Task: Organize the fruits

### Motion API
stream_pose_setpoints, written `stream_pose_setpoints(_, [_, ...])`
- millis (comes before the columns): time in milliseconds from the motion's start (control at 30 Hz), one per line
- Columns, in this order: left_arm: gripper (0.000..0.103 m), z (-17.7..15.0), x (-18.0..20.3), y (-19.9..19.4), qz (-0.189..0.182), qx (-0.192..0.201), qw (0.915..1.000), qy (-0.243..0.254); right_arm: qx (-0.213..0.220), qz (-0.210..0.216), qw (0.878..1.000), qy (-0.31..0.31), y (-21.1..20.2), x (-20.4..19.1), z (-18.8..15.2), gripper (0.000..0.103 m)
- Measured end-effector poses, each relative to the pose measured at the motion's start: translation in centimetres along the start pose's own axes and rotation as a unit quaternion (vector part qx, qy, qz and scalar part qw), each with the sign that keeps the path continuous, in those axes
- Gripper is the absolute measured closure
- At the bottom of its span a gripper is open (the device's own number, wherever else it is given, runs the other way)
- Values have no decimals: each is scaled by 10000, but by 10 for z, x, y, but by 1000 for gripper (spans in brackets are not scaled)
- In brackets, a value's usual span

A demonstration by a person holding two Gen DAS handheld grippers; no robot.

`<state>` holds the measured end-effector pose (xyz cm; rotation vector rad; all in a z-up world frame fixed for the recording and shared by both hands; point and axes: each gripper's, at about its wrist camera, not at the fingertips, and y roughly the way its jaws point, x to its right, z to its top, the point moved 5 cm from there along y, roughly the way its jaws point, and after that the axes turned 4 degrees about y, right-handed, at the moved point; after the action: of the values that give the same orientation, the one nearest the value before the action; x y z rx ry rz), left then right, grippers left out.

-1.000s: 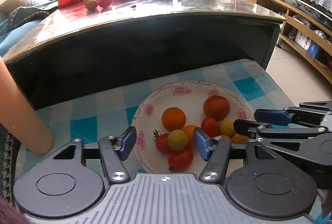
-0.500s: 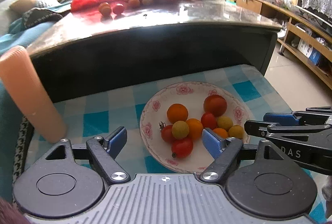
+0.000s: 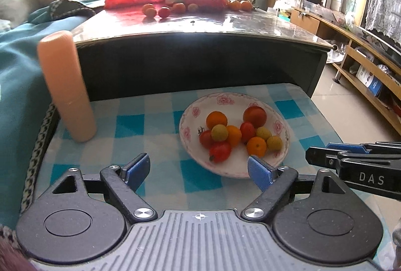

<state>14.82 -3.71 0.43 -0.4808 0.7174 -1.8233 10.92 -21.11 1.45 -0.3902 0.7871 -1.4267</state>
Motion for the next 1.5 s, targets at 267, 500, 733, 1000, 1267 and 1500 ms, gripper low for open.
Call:
stream_pose_setpoints(267, [0,-15,3,-30,235,257,9992,193,61,83,9998,-159,-23,-17,-20,53])
stream_pose_setpoints(500, [0,-24,0,-47,177,376,9991,-33,70,121,9999,-68,-38,-17,-32,53])
stream_pose_setpoints(733, [0,-40,-3,-57,278,295,9991,-121,74,170,9998,-12,-53,-17,-46,53])
stream_pose_setpoints(1000, [0,-58,2,-71,135,211,9995,-173,2,209,9998,-54,-64,-24,-64,53])
stream_pose_setpoints(1267, [0,-73,4,-76,299,106,9994,-123,-130,199,9996,-121,-72,-27,-85,53])
stream_pose_setpoints(1500, [0,-83,9,-84,484,117,9988,-44,-201,200,9996,-94,-79,-29,-96,53])
